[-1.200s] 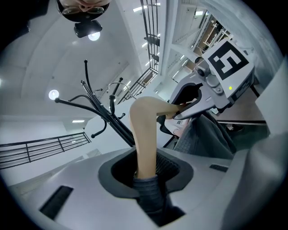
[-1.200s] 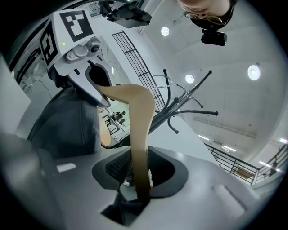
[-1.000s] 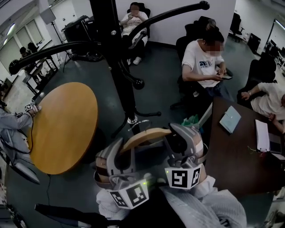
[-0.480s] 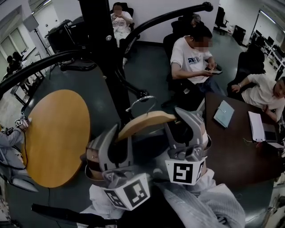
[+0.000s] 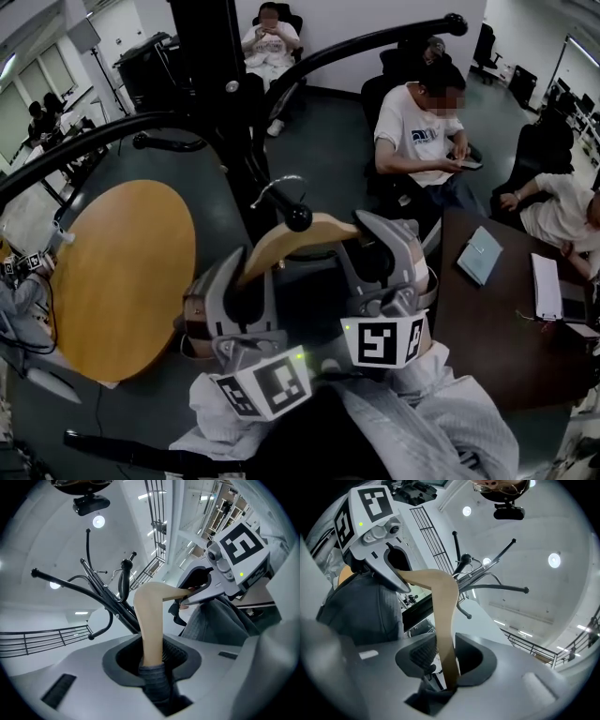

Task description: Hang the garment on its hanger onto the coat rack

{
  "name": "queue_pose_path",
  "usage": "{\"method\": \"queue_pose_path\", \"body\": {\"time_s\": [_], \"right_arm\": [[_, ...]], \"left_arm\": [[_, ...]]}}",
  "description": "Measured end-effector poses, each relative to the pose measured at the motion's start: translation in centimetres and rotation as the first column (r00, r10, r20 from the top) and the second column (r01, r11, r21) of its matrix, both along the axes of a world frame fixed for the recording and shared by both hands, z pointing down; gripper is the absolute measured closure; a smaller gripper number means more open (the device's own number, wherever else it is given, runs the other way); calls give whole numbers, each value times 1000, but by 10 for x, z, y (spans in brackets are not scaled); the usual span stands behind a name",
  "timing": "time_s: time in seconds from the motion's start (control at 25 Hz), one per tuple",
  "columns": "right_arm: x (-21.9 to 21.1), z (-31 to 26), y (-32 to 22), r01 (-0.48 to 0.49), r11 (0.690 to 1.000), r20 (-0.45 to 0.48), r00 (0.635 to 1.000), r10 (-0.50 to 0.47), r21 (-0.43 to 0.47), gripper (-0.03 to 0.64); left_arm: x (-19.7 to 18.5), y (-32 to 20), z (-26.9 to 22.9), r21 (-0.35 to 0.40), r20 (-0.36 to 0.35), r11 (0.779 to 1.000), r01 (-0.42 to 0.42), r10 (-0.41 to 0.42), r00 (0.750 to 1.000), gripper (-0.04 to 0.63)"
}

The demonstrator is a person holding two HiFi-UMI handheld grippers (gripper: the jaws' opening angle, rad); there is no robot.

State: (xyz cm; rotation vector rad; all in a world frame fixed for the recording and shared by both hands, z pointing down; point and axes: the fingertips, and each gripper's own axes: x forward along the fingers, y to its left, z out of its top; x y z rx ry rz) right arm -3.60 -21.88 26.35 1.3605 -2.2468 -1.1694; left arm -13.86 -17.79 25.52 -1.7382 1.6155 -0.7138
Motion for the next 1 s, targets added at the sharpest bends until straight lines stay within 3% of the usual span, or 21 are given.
{"method": "queue_pose_path", "body": {"time_s": [0.24,0.52,0.76,1.0], "right_arm": [[-19,12,-19,77,996,-23,997,-78,-33,502],[-29,36,-34,106,992,-44,993,-110,-74,501],[-32,37,-34,154,988,-10,988,-154,-16,505],[-29,35,-19,304,950,47,953,-301,-79,488]], "left_arm": [[-17,-13,14,-40,-33,998,45,-46,998,495],[-23,-25,36,-70,-23,995,67,-69,997,495],[-25,-23,35,4,29,998,69,-69,997,495],[-23,-16,42,-51,54,999,16,-14,998,450]]}}
